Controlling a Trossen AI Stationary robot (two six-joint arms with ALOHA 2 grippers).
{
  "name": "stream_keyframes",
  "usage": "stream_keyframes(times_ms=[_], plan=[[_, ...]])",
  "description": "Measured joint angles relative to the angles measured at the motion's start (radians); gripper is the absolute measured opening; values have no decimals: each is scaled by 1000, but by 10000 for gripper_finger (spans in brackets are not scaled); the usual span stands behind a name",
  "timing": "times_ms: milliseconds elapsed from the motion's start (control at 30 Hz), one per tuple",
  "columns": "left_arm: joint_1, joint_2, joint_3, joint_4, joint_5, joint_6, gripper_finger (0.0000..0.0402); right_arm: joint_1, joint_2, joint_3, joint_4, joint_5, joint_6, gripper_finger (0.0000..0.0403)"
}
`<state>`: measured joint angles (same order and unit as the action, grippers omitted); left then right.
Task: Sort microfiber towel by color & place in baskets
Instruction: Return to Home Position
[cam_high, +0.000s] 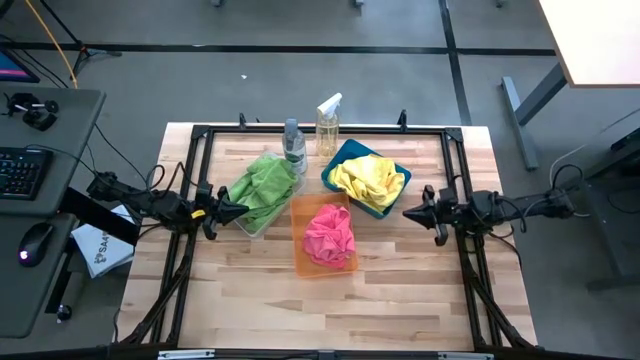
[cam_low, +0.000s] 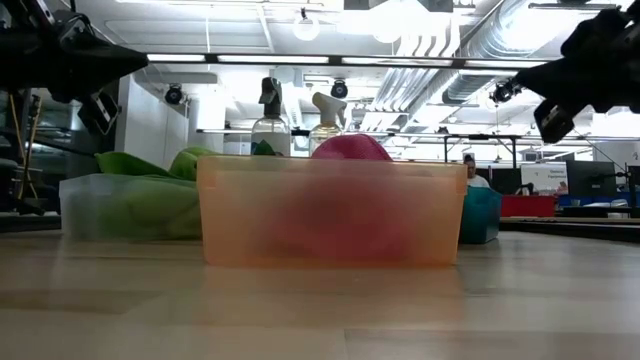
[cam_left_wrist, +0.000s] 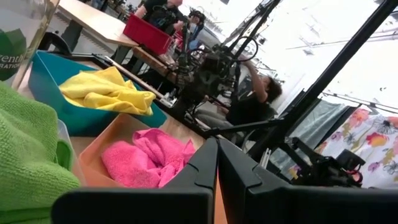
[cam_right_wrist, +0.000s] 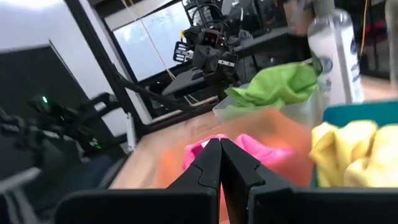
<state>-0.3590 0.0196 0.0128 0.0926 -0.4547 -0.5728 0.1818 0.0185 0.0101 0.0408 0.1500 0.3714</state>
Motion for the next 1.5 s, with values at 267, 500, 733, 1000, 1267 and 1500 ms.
stream_keyframes(times_ms=[267,500,733,1000,1267,1500], plan=[[0,1,0,1,0,0,1,-21,2,0,1,4,-126,0],[0,1,0,1,0,0,1,-21,2,0,1,4,-102,0],[0,1,0,1,-1,0,1,-21,2,0,0,4,-102,0],[4,-4,0,-32,51,256,1,-20,2,0,0,4,-102,0],[242,-16,0,-54,266,556,1,-20,8,0,0,4,-102,0],[348,-16,0,-82,410,474,1,-20,8,0,0,4,-102,0]])
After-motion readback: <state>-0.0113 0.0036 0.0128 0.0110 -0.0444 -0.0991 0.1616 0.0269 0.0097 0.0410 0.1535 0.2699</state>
